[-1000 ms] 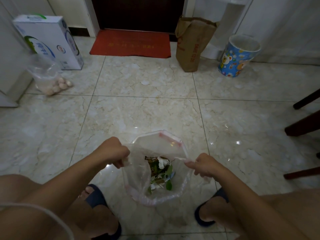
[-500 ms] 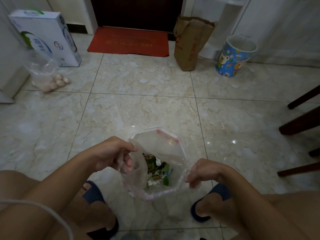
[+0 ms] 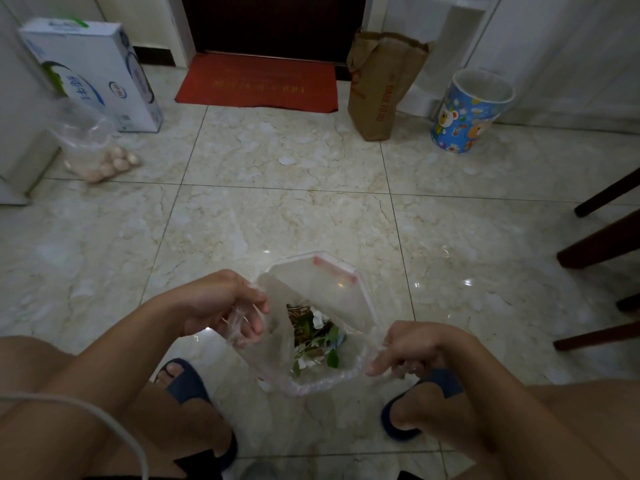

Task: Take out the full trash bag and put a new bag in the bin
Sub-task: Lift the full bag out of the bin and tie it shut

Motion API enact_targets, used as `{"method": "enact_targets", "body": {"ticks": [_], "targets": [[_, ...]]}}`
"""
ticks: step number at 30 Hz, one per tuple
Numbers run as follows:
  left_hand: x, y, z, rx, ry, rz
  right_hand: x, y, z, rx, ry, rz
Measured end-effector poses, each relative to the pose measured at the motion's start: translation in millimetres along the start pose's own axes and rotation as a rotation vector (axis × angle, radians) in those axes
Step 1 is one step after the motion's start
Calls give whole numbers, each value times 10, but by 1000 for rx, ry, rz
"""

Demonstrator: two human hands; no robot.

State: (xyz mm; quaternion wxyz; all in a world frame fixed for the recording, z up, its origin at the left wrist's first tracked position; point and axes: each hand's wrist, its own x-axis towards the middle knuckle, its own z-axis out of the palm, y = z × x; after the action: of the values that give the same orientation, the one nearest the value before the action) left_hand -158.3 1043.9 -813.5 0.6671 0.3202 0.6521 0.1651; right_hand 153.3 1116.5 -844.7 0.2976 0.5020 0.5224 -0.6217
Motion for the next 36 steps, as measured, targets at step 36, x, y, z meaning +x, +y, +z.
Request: {"method": "enact_targets", "body": {"ticks": [36], "targets": [[227,-509,536,743,523,184,195,-86,353,-697,446,-149]]}}
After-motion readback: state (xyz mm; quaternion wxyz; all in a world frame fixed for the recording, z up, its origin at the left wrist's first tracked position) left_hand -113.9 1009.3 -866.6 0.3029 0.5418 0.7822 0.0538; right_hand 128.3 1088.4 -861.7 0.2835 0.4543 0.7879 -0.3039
